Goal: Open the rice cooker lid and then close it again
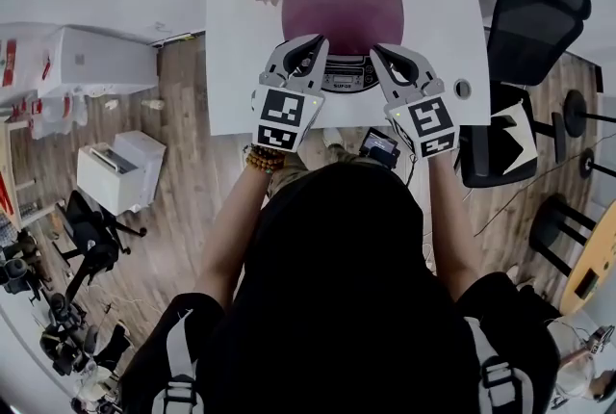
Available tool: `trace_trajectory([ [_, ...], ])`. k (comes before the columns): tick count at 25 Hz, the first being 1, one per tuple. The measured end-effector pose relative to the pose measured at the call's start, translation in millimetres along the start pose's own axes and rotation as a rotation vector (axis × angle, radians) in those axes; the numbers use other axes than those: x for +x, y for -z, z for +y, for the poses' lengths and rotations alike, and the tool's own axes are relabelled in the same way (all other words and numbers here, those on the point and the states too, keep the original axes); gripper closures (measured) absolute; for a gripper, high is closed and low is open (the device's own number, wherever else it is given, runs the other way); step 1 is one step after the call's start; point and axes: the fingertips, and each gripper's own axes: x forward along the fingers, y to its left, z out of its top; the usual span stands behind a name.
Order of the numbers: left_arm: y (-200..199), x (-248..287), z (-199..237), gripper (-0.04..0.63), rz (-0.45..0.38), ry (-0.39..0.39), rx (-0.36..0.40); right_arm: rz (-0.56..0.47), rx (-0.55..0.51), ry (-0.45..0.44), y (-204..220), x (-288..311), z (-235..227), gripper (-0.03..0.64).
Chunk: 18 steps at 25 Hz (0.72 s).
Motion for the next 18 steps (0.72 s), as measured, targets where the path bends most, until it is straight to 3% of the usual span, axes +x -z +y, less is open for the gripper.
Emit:
trace_trajectory([
  [6, 39, 15, -17, 0.571, 0.192, 0.12, 0.01, 0.165, -0.011, -0.039, 32, 15, 5, 0.588],
  [18, 72, 23, -23, 0.571, 0.349, 0.16, 0.003, 0.248, 0.012, -0.107, 54, 32, 15, 0.588],
])
